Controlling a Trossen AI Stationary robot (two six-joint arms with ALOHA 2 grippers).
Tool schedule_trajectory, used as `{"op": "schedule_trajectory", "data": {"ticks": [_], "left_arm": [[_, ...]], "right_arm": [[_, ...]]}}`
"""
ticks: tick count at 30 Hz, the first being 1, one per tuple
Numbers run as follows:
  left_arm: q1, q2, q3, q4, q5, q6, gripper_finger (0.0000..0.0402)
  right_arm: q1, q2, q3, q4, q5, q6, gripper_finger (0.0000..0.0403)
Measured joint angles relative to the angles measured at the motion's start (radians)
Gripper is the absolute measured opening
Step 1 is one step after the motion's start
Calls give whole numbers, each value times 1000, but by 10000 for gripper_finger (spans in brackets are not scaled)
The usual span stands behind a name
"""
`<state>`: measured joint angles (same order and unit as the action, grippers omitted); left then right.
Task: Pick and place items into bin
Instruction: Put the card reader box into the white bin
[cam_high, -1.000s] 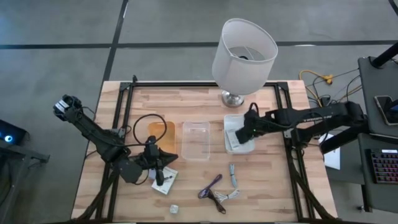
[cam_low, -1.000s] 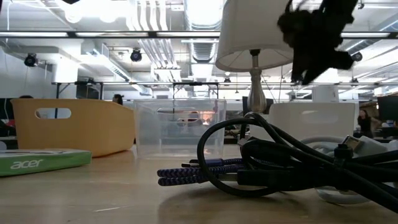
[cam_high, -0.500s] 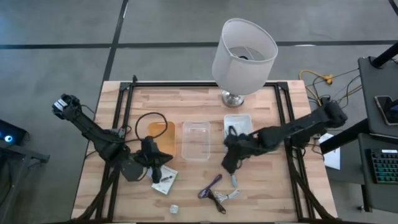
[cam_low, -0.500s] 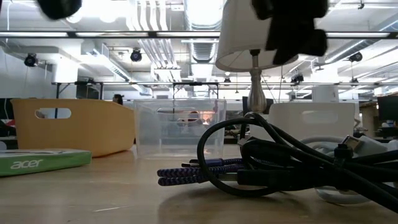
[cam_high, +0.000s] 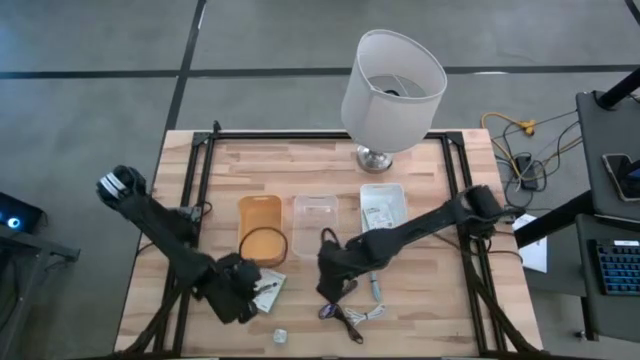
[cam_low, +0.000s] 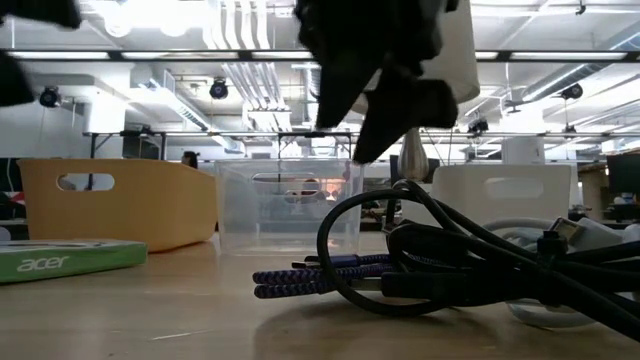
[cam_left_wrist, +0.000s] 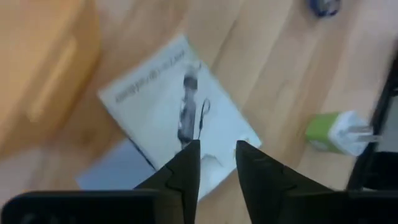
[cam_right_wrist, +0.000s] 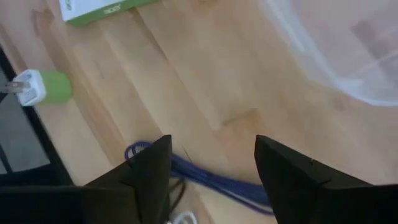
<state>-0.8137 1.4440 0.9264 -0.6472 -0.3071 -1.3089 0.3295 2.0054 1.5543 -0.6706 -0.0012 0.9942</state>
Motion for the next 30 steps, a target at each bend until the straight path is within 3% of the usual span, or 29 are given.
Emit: {"op": "schedule_trajectory", "data": {"ticks": [8,17,22,30], "left_arm": [[-44,81,-5,-52,-36,-281,5],[-45,86,-45,-44,-35,-361,13],[-42,47,-40,-9,-147,-354,12],[-29,59,-135,143,-87,-361,12]], "right_arm": [[-1,134,119,5,-7,32,185],[-1,201,218,11,-8,29,168],[0,200,229,5,-8,26,168],[0,197,226,-3,-7,27,168]]}}
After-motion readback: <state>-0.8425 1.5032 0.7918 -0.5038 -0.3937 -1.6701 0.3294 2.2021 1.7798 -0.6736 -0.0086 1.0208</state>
